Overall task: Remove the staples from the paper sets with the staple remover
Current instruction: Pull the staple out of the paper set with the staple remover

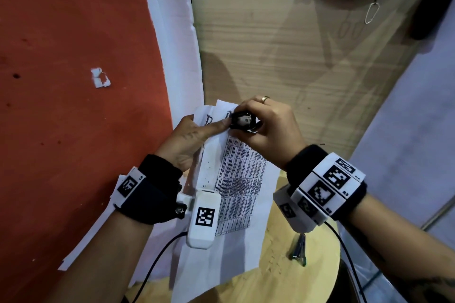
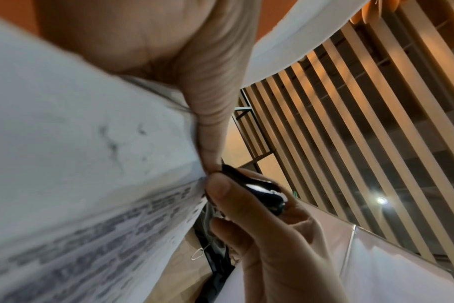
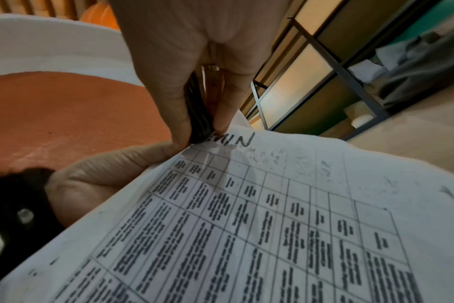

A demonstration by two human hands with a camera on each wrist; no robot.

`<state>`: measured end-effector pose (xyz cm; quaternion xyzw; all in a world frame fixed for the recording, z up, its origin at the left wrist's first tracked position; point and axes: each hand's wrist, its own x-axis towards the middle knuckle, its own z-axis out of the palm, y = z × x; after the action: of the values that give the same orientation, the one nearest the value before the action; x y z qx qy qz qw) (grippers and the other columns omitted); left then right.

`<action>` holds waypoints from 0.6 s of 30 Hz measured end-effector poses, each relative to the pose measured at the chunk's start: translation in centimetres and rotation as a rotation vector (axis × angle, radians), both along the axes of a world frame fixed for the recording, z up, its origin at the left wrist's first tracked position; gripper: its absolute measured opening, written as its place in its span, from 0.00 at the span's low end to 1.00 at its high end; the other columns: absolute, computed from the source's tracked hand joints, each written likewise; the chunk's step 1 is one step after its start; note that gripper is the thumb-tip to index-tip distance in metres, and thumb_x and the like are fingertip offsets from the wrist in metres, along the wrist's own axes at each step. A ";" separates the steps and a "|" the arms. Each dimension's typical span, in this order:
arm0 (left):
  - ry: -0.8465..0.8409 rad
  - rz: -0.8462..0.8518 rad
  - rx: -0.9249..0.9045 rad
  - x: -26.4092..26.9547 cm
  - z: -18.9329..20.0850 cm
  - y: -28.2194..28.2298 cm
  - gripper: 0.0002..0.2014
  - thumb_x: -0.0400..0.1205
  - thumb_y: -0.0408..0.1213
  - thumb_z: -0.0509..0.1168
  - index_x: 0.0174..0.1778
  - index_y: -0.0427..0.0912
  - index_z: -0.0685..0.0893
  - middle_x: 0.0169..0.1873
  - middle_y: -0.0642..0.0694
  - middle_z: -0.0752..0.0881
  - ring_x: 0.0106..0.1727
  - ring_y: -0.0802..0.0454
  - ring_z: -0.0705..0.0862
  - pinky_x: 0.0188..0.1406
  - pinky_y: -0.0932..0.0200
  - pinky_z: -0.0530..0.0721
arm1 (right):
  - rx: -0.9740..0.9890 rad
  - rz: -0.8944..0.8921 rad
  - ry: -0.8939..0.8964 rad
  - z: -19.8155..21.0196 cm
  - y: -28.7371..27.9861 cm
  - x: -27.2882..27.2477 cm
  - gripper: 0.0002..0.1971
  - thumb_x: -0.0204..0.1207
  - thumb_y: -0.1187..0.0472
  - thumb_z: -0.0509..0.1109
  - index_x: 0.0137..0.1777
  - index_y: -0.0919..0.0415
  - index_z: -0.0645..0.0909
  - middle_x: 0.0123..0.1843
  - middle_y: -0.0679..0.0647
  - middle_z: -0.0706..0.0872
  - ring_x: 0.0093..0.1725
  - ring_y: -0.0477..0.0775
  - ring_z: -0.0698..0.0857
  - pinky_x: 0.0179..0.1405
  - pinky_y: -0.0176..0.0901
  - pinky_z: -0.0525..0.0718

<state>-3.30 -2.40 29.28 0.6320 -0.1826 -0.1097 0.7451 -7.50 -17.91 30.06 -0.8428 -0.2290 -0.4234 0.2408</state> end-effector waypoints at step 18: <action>-0.175 0.104 0.060 -0.5 -1.2 -1.0 0.10 0.79 0.26 0.67 0.34 0.44 0.80 0.20 0.59 0.85 0.25 0.69 0.83 0.29 0.74 0.79 | 0.281 0.101 0.189 -0.3 -0.3 -0.7 0.14 0.57 0.63 0.83 0.43 0.63 0.88 0.39 0.57 0.89 0.39 0.49 0.85 0.41 0.42 0.83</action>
<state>-3.78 -3.39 28.12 0.6698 -0.2105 -0.0210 0.7117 -8.17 -18.24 29.74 -0.8243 -0.1859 -0.3577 0.3976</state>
